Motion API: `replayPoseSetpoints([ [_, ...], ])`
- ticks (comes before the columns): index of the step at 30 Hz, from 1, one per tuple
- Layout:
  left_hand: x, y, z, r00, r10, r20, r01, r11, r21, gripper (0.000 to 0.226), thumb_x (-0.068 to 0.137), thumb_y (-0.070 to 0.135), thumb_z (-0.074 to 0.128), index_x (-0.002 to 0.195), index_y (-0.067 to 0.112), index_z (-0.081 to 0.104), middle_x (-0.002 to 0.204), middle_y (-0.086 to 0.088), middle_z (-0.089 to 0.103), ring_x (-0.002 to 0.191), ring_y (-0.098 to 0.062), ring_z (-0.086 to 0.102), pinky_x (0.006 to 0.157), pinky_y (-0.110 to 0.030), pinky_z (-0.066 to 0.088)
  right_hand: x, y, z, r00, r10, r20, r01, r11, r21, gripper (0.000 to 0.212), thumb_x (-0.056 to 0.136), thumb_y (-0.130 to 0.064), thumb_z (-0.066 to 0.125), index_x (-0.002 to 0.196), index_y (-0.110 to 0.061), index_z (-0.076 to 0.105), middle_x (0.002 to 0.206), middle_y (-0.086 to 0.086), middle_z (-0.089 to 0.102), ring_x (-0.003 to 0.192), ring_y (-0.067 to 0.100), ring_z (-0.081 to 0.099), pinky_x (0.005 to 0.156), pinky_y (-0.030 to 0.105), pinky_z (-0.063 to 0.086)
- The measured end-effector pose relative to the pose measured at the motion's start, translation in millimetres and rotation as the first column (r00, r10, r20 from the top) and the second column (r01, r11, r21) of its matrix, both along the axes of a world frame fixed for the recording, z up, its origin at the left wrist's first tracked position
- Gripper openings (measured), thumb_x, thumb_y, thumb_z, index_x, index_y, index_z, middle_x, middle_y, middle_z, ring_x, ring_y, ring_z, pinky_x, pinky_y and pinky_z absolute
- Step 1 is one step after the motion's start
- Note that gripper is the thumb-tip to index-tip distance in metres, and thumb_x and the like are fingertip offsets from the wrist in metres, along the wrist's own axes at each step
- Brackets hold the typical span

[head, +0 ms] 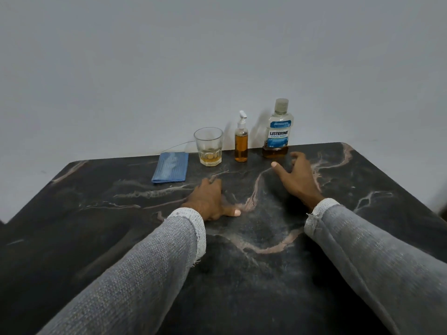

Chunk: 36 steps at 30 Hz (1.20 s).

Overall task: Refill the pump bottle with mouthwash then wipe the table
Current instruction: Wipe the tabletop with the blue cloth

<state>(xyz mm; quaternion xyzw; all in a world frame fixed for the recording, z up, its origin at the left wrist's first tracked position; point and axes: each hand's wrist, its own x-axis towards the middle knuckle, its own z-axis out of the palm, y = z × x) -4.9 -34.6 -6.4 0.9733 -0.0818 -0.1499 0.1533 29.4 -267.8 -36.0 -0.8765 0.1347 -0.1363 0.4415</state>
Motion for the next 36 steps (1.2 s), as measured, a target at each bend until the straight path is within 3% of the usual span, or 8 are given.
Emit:
replayPoseSetpoints([
  [4,-9,46,7,0.998,0.065,0.01,-0.065,0.997,0.04,0.096,0.072,0.052,0.078,0.146,0.013,0.032,0.148,-0.015,0.036,0.134,-0.035,0.042,0.108,-0.049,0.039,-13,55,3,0.981,0.19,0.043,-0.179,0.966,-0.185,0.05,0.09,-0.04,0.063,0.131,-0.018,0.046,0.137,0.01,0.044,0.125,0.025,0.044,0.105,0.042,0.04],
  [11,-13,113,1,0.992,0.117,0.05,-0.118,0.993,0.026,0.077,0.07,0.05,0.08,0.13,0.013,0.049,0.133,-0.009,0.054,0.119,-0.027,0.053,0.102,-0.043,0.046,6,174,16,0.833,0.551,-0.044,-0.495,0.71,-0.501,0.042,0.091,-0.038,0.062,0.126,-0.017,0.052,0.131,0.008,0.052,0.119,0.022,0.048,0.101,0.036,0.042],
  [17,-9,117,-9,0.992,0.055,0.114,-0.059,0.998,0.033,0.081,0.071,0.052,0.078,0.136,0.015,0.048,0.135,-0.01,0.053,0.123,-0.028,0.051,0.104,-0.042,0.044,41,221,10,0.802,0.573,-0.168,-0.535,0.567,-0.626,0.048,0.093,-0.034,0.06,0.135,-0.015,0.05,0.136,0.014,0.047,0.121,0.032,0.047,0.101,0.039,0.037],
  [21,-6,118,-12,0.989,0.06,0.134,-0.065,0.997,0.038,0.085,0.07,0.054,0.078,0.137,0.015,0.045,0.137,-0.011,0.05,0.124,-0.029,0.05,0.103,-0.045,0.044,56,230,5,0.786,0.579,-0.216,-0.547,0.49,-0.679,0.033,0.096,-0.032,0.054,0.121,-0.012,0.061,0.121,0.015,0.053,0.108,0.034,0.053,0.087,0.038,0.041],
  [25,-5,118,-14,0.987,0.07,0.145,-0.078,0.996,0.047,0.085,0.068,0.057,0.078,0.134,0.013,0.046,0.136,-0.01,0.05,0.123,-0.031,0.051,0.102,-0.048,0.045,54,234,3,0.78,0.594,-0.195,-0.46,0.334,-0.823,0.024,0.097,-0.021,0.052,0.113,-0.006,0.061,0.115,0.013,0.053,0.104,0.034,0.056,0.077,0.039,0.043],
  [29,-6,116,-14,0.987,0.077,0.144,-0.086,0.995,0.056,0.086,0.07,0.055,0.078,0.137,0.014,0.044,0.138,-0.01,0.048,0.125,-0.03,0.049,0.103,-0.048,0.044,45,239,4,0.786,0.586,-0.197,-0.394,0.228,-0.89,0.028,0.094,-0.013,0.055,0.121,-0.005,0.053,0.123,0.013,0.049,0.109,0.033,0.054,0.08,0.042,0.047],
  [33,-8,115,-14,0.986,0.098,0.132,-0.105,0.993,0.049,0.086,0.072,0.054,0.077,0.14,0.016,0.041,0.139,-0.011,0.047,0.128,-0.031,0.047,0.105,-0.048,0.043,44,239,13,0.785,0.572,-0.24,-0.425,0.215,-0.879,0.03,0.095,-0.01,0.052,0.124,-0.001,0.049,0.126,0.016,0.048,0.111,0.035,0.055,0.085,0.043,0.047],
  [36,-10,113,-14,0.987,0.114,0.112,-0.12,0.992,0.047,0.084,0.074,0.053,0.076,0.141,0.015,0.041,0.138,-0.012,0.046,0.128,-0.032,0.046,0.106,-0.048,0.041,41,231,16,0.783,0.576,-0.235,-0.47,0.302,-0.829,0.031,0.095,-0.01,0.054,0.124,-0.001,0.05,0.127,0.017,0.05,0.112,0.035,0.056,0.089,0.04,0.046],
])
